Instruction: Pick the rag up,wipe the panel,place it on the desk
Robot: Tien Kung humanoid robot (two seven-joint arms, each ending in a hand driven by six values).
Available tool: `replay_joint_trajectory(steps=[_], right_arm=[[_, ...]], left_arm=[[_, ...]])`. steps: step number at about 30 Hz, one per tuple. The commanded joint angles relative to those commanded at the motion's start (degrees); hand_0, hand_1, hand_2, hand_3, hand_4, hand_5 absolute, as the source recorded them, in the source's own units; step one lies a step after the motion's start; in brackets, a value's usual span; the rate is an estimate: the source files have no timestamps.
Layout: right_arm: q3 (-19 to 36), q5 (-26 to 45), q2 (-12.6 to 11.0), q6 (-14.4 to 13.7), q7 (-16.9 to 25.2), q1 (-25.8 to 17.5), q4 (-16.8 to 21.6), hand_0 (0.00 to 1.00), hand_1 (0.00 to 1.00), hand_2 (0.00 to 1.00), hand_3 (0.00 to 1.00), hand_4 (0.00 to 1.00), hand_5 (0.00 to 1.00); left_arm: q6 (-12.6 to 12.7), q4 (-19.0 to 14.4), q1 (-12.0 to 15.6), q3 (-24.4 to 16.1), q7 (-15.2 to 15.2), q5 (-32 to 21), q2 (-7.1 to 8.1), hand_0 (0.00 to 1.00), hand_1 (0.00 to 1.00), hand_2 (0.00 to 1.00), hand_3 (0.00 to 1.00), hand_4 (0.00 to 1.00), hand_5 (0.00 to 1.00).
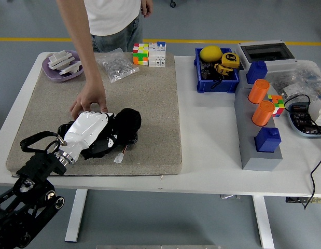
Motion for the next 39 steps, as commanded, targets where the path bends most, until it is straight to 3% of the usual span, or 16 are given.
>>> replay_joint_trajectory(steps=[23, 29, 39], right_arm=[[-0.2, 0.2, 0.1, 0.1, 0.0, -0.3, 0.0, 0.764, 0.64, 0.681, 0.612, 0.998, 0.499], [0.1, -0.2, 0.0, 0.1, 0.0, -0.4, 0.0, 0.764, 0.64, 0.681, 0.611, 0.998, 0.499], [-0.6, 0.4, 0.1, 0.1, -0.1, -0.8, 0.0, 0.764, 0.64, 0.681, 0.611, 0.998, 0.5]], left_arm=[[0.2, 2.7, 4.3, -12.3, -0.1, 0.0, 1.38, 0.278, 0.293, 0.549, 0.519, 0.364, 0.002], [0.5, 4.7, 4.8, -14.6, -0.7, 0.0, 2.21, 0.278, 0.294, 0.546, 0.518, 0.362, 0.002], [1.1, 6.5, 6.0, -20.8, -1.4, 0.0, 2.14, 0.278, 0.295, 0.546, 0.518, 0.364, 0.002]])
